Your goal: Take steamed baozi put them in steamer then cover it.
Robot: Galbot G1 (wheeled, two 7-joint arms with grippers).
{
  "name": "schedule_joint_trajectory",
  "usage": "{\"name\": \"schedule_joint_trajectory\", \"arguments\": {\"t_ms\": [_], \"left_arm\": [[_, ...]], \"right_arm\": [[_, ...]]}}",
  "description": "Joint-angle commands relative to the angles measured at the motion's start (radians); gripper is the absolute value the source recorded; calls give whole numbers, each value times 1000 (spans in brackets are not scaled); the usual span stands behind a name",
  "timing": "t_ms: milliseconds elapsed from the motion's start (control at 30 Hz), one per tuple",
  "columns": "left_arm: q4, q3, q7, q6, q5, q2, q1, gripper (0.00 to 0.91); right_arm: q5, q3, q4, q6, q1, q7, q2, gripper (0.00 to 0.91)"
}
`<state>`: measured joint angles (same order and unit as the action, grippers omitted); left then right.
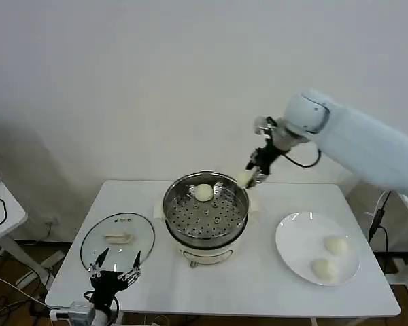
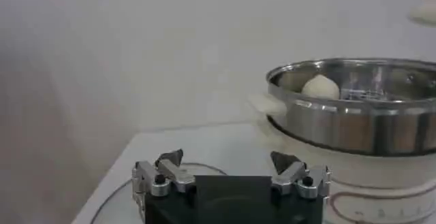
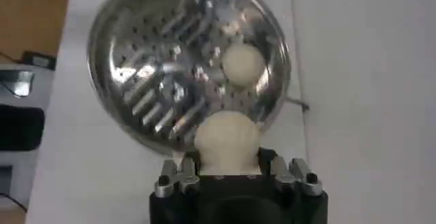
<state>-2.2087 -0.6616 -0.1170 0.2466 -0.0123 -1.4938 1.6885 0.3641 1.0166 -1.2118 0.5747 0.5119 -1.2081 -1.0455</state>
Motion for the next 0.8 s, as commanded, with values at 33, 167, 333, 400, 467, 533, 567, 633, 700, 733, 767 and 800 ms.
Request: {"name": "schedule_joint_trajectory", "arguments": {"t_ms": [33,167,333,400,467,533,567,633,700,733,767,800], "left_arm": [[-3,-2,4,-2,7,-5,-5,907],[-4,-1,4,-6,11,-1,-1,907],[0,2,5,-9,2,-5,-3,907],[2,3,5,-10,0,-5,-3,907],[3,4,5,-11,-1,-4,-2,907],[5,4,5,-12,-3,-2,-3,907],[5,4,5,-12,-4,-2,-3,907],[6,3,5,-12,-6,-1,-4,907],[6,3,5,-12,-7,-1,-5,907],[6,3,4,-12,-8,-1,-6,907],[6,3,4,-11,-9,-1,-6,907],[7,2,4,-12,-9,0,-7,907]], "right_arm": [[57,59,121,26,23,4,-223,554],[47,55,171,31,-14,11,-275,554],[35,53,221,35,-55,25,-331,554],[21,46,244,36,-73,33,-357,554],[8,40,282,35,-86,42,-391,554],[4,34,307,33,-99,45,-418,554],[2,31,321,34,-106,47,-428,554],[-8,28,337,33,-116,50,-446,554],[-29,31,351,29,-126,50,-462,554],[-29,31,352,29,-128,50,-462,554],[-31,34,353,29,-131,49,-466,554],[-31,39,351,29,-133,48,-466,554]]}}
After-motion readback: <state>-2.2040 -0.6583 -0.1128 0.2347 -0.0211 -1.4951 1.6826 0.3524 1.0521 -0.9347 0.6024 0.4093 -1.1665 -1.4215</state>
